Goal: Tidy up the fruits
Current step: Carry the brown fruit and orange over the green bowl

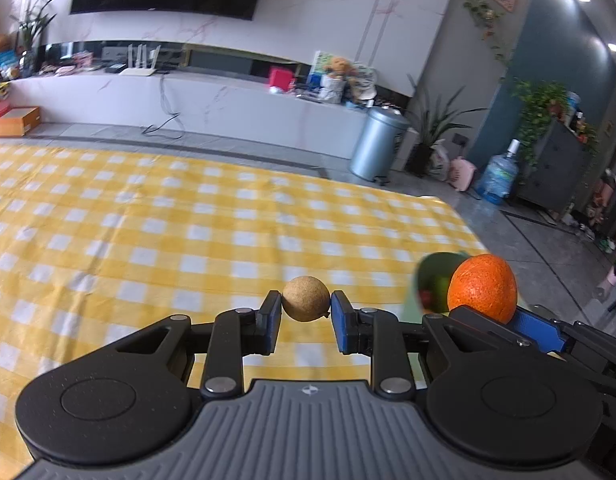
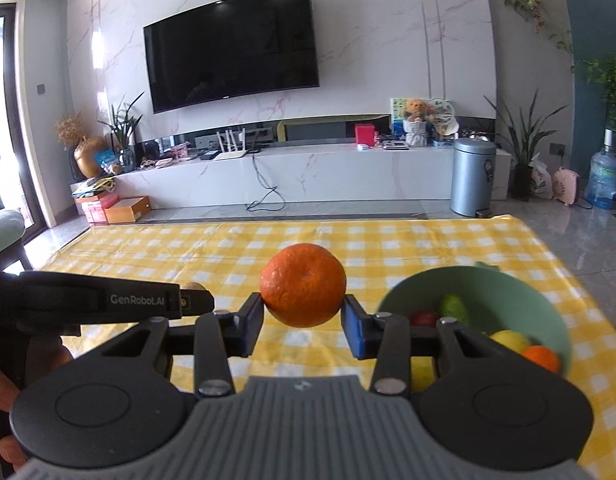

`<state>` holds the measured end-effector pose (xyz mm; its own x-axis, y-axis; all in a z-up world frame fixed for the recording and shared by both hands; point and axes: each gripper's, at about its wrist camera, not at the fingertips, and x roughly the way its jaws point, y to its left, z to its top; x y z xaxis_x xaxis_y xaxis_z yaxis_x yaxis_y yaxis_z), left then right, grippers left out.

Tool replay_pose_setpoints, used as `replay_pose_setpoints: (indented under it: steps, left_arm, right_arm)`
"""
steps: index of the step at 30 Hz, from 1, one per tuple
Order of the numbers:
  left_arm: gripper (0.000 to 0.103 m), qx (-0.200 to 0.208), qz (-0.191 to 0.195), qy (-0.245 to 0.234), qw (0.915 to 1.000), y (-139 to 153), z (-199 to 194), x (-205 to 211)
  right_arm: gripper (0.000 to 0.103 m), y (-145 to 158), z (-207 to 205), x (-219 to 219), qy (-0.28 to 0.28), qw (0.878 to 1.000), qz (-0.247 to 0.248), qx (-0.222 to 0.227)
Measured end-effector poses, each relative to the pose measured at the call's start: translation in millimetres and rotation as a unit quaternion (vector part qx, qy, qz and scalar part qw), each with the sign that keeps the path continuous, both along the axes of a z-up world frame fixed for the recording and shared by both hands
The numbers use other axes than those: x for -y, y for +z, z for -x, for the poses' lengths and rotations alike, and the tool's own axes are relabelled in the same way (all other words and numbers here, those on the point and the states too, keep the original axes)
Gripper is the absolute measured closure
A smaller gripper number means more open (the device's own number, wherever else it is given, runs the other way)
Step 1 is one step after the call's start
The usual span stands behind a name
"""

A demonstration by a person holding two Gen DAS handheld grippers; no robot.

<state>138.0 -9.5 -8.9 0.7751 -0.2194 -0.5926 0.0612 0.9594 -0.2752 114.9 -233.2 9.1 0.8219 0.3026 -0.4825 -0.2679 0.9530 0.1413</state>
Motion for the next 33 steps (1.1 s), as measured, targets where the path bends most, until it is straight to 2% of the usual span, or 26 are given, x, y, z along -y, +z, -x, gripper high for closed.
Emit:
replay_pose_setpoints:
  steps: [7,12,17,24,33]
  left_arm:
    - [0.073,0.015,0.0,-0.046,0.9988,19.4,5.5,42.9]
    - [0.073,-0.007,0.035,-0.095,0.9949,21.8,-3.0,72.8]
    - [0.073,-0.025,0.021,-0.121,0.9921,13.3,-11.6,103.6]
    - [0.073,-0.043,0.031,-0.161,0.9856,-2.1,-27.2,130.6]
    - [0.074,-0.091,0.015,-0.169,0.9814,-25.8,-44.1,150.1]
  right_arm:
    - [0.063,15.1,16.7,43.4,-0.026,0.999,0.017,0.009]
    - [0.063,19.5,19.7,64.4,-0.027,0.999,0.046,0.013]
    - [0.063,11.2,14.1,86.5,-0.027,0.996,0.085,0.002]
    - [0.063,-8.7,-7.7,112.0,-0.026,0.994,0.103,-0.038]
    - [0.063,-27.5,-31.8,112.7,-0.005,0.989,0.132,-0.073]
